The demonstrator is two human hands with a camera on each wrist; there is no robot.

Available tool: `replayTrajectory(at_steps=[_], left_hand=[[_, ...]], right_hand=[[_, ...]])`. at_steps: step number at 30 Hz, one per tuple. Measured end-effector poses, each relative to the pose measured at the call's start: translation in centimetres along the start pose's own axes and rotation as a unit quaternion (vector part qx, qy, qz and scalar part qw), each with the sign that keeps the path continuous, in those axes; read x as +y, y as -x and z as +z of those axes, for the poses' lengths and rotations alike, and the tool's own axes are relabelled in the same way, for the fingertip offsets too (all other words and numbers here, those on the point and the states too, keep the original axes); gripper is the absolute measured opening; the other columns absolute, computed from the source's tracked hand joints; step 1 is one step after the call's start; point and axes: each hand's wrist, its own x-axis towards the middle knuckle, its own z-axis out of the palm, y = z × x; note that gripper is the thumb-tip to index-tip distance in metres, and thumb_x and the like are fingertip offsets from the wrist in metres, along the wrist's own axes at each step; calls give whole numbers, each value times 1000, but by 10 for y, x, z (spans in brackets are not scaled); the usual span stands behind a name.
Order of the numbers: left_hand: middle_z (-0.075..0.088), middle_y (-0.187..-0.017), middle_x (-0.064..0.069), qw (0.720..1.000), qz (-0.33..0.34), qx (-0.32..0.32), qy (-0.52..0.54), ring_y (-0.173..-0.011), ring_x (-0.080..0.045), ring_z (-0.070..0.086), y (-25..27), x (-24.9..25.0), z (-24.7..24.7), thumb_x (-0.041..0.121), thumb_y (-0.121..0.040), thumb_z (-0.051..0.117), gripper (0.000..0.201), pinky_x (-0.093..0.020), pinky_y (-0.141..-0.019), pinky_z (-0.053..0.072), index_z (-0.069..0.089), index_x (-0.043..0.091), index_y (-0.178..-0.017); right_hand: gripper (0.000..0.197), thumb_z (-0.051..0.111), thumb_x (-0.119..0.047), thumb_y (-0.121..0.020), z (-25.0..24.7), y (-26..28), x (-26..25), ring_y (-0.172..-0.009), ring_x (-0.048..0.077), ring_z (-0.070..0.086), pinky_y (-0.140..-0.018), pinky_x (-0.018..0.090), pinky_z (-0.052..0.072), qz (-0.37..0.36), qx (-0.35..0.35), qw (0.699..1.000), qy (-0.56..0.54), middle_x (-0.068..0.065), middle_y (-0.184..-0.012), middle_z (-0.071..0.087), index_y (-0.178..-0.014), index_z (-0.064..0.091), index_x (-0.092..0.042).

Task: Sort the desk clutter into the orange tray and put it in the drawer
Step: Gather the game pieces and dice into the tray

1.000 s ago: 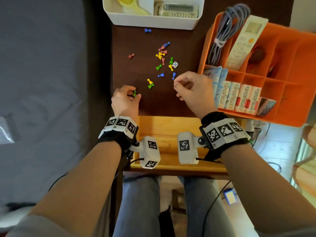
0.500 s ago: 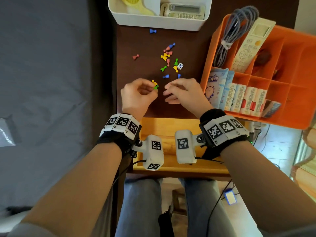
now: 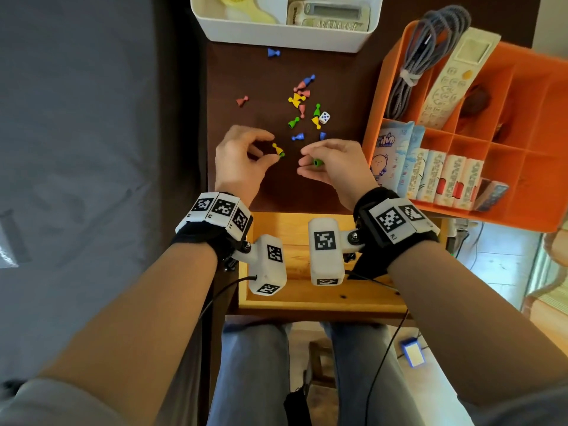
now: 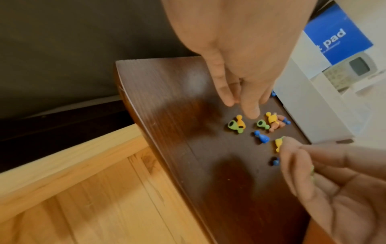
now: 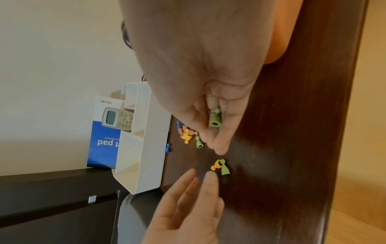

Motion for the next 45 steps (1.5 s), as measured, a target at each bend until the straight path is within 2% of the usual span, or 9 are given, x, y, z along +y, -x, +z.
replayTrajectory(at_steps=[5,8,14,18,22,28,34,40,45], left_hand=[[49,-112,-2,996,-6,-45,-75,-82,-9,51,-4,-3,10,21,-67,81,48,-24,-75,47,64,21,-112],[53,-100,-1,993,0,-36,-111,-75,-9,49,-6,-4,15,23,-70,79,39,-24,-74,45,66,21,-107],[59,-79,2,992,-2,-49,-119,-72,-17,59,-7,-4,16,21,-76,73,17,-42,-80,52,67,18,-92],[58,-75,7,986,-39,-79,-145,-79,-18,63,-10,2,14,24,-81,68,15,-35,-86,48,64,15,-93],[66,-76,0,983,-63,-103,-136,-74,-22,66,-12,1,14,26,-82,67,15,-39,-88,50,65,15,-91],[71,-75,-6,981,-55,-110,-147,-84,-21,65,-10,1,13,25,-83,65,16,-34,-89,46,67,12,-93],[66,-59,-2,993,-85,-69,31,-55,-6,66,0,7,7,18,-77,73,9,-23,-67,54,67,11,-79],[68,-66,-10,989,-20,-115,87,-57,-21,68,-2,29,-1,10,-75,75,9,-30,-62,59,69,7,-81],[60,-62,7,992,31,-103,71,-52,-2,56,-12,32,-1,21,-71,79,22,-26,-61,56,69,12,-88]], right_hand=[[14,52,-3,-92,0,-3,2,-64,17,62,-58,17,56,0,15,1000,8,10,-73,59,-97,64,3],[12,53,-3,-92,0,-4,1,-63,17,63,-58,17,56,1,12,1000,13,9,-72,60,-96,64,1],[12,53,-3,-92,1,-6,0,-63,16,63,-59,17,56,2,13,1000,19,9,-72,60,-95,63,0],[12,53,-3,-92,2,-7,0,-64,16,63,-60,18,57,4,13,1000,20,9,-73,61,-94,64,0],[12,54,-4,-92,3,-8,1,-65,16,64,-61,18,57,10,12,999,29,9,-74,61,-96,64,0],[14,52,-4,-92,5,-9,4,-67,17,64,-63,19,57,17,7,999,41,8,-76,61,-99,64,0],[20,53,-6,-92,4,-9,6,-68,17,64,-62,18,56,21,8,999,30,10,-79,62,-107,62,4],[24,48,-20,-98,12,-6,-1,-73,23,67,-61,27,60,52,-45,995,-68,16,-90,63,-103,58,0],[26,45,-19,-98,12,-9,-7,-76,18,67,-65,24,57,28,-69,995,-70,13,-90,65,-105,60,1]])
